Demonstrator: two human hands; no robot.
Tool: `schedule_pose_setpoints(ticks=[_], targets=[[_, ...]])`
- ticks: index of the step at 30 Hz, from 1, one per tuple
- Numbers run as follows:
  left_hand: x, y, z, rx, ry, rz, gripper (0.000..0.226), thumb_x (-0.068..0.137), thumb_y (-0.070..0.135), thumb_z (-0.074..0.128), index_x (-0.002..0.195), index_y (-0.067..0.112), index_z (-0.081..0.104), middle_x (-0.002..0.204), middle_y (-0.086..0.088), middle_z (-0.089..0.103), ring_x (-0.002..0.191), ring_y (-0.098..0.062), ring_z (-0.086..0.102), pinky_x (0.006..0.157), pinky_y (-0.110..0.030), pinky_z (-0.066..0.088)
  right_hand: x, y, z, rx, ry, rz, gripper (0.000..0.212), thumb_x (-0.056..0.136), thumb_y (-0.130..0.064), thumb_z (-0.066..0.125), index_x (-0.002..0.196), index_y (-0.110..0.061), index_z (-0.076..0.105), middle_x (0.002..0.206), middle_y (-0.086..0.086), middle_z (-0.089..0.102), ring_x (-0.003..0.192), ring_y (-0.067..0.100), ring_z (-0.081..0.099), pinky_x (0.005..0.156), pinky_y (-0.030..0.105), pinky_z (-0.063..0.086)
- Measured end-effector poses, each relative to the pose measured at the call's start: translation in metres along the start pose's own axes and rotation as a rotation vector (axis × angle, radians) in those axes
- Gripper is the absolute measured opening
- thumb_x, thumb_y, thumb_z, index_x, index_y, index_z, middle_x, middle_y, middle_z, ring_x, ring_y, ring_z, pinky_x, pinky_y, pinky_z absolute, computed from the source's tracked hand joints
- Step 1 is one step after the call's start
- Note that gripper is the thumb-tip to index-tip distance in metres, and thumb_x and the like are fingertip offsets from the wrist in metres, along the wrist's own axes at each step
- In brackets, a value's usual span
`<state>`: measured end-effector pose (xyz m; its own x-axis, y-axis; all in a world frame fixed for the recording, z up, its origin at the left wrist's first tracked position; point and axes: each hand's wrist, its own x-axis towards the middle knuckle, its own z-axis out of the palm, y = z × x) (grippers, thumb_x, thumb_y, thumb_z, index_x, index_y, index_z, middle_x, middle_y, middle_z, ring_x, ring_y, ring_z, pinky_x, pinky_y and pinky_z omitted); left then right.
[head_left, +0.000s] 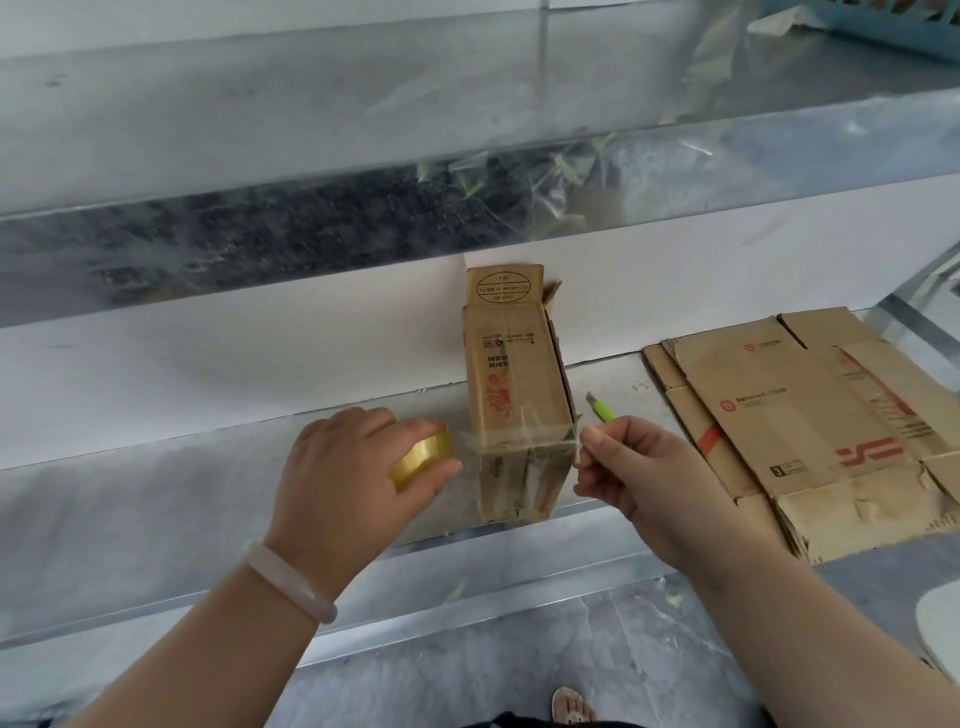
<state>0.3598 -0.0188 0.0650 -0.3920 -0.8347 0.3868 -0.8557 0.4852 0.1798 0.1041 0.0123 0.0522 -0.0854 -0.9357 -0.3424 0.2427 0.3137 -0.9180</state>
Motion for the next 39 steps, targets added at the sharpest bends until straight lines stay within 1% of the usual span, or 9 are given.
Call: schedule_pose_setpoints(ticks=[9, 12, 15, 18, 20, 23, 25, 34, 39], targets=[[0.003, 0.002, 0.007, -0.031, -0.018, 0.011, 0.044, 0.085, 0.062, 0.045, 0.099, 0.031, 0.072, 0.069, 0.014, 0.054, 0.064, -0.011, 0.053, 0.063, -0.028, 0.044, 0.014, 0.019, 0.004, 0.272, -0.100, 0.197, 0.028, 0.074, -0.026, 0.068, 0.065, -0.007, 0.049, 0.057, 0.008, 0.050, 0.052, 0.015, 0.050, 0.057, 0.029, 0.054], [0.005, 0.001, 0.009, -0.035, -0.035, 0.007, 0.045, 0.085, 0.064, 0.043, 0.101, 0.032, 0.071, 0.070, 0.014, 0.056, 0.066, -0.010, 0.053, 0.064, -0.028, 0.044, 0.019, 0.030, 0.005, 0.385, -0.130, 0.268, 0.023, 0.077, -0.023, 0.066, 0.067, -0.008, 0.051, 0.058, 0.006, 0.049, 0.051, 0.013, 0.050, 0.056, 0.026, 0.054], [0.006, -0.002, 0.009, -0.040, -0.040, 0.007, 0.046, 0.086, 0.064, 0.043, 0.101, 0.031, 0.071, 0.070, 0.014, 0.056, 0.066, -0.010, 0.052, 0.064, -0.029, 0.045, 0.022, 0.043, -0.003, 0.232, -0.037, 0.286, 0.018, 0.071, -0.019, 0.072, 0.073, -0.009, 0.058, 0.064, 0.008, 0.054, 0.054, 0.013, 0.053, 0.055, 0.025, 0.052], [0.006, -0.002, 0.007, -0.048, -0.033, 0.008, 0.044, 0.085, 0.063, 0.045, 0.100, 0.031, 0.071, 0.069, 0.014, 0.056, 0.065, -0.011, 0.053, 0.063, -0.028, 0.044, 0.021, 0.045, -0.013, -0.132, 0.184, 0.053, 0.012, 0.082, -0.016, 0.073, 0.092, -0.011, 0.068, 0.078, 0.007, 0.068, 0.070, 0.017, 0.063, 0.066, 0.026, 0.056], [0.007, -0.002, 0.008, -0.051, -0.027, 0.009, 0.043, 0.084, 0.062, 0.046, 0.100, 0.032, 0.071, 0.070, 0.014, 0.056, 0.066, -0.011, 0.054, 0.063, -0.028, 0.045, 0.014, 0.034, -0.012, -0.228, 0.286, -0.303, 0.017, 0.089, -0.026, 0.066, 0.106, -0.024, 0.071, 0.096, -0.004, 0.072, 0.090, 0.014, 0.068, 0.078, 0.025, 0.056], [0.007, -0.001, 0.009, -0.054, -0.028, -0.006, 0.044, 0.085, 0.064, 0.044, 0.101, 0.033, 0.071, 0.072, 0.013, 0.058, 0.068, -0.012, 0.056, 0.064, -0.030, 0.047, 0.012, 0.013, 0.000, -0.582, 0.141, -0.944, 0.027, 0.094, -0.033, 0.058, 0.117, -0.024, 0.068, 0.122, -0.001, 0.066, 0.112, 0.014, 0.059, 0.094, 0.024, 0.049], [0.006, -0.002, 0.010, -0.055, -0.028, -0.009, 0.045, 0.085, 0.064, 0.043, 0.101, 0.033, 0.071, 0.073, 0.013, 0.059, 0.069, -0.013, 0.057, 0.065, -0.031, 0.048, 0.022, 0.011, 0.003, -0.860, 0.027, -1.168, 0.028, 0.096, -0.034, 0.055, 0.116, -0.019, 0.068, 0.125, 0.000, 0.066, 0.118, 0.021, 0.056, 0.098, 0.032, 0.047], [0.005, -0.004, 0.011, -0.089, -0.029, -0.024, 0.046, 0.083, 0.067, 0.045, 0.102, 0.034, 0.071, 0.072, 0.014, 0.058, 0.069, -0.010, 0.055, 0.064, -0.028, 0.045, 0.038, 0.009, -0.014, -1.211, -0.085, -1.367, 0.030, 0.096, -0.023, 0.062, 0.125, -0.019, 0.066, 0.132, -0.005, 0.062, 0.131, 0.025, 0.051, 0.096, 0.048, 0.048], [0.007, -0.001, 0.008, -0.060, -0.012, -0.049, 0.044, 0.081, 0.067, 0.045, 0.098, 0.035, 0.071, 0.070, 0.013, 0.060, 0.068, -0.012, 0.059, 0.063, -0.033, 0.050, 0.021, -0.012, 0.005, -1.330, 0.035, -1.358, 0.040, 0.090, -0.051, 0.064, 0.118, -0.022, 0.072, 0.124, -0.007, 0.067, 0.124, 0.022, 0.057, 0.101, 0.050, 0.045]])
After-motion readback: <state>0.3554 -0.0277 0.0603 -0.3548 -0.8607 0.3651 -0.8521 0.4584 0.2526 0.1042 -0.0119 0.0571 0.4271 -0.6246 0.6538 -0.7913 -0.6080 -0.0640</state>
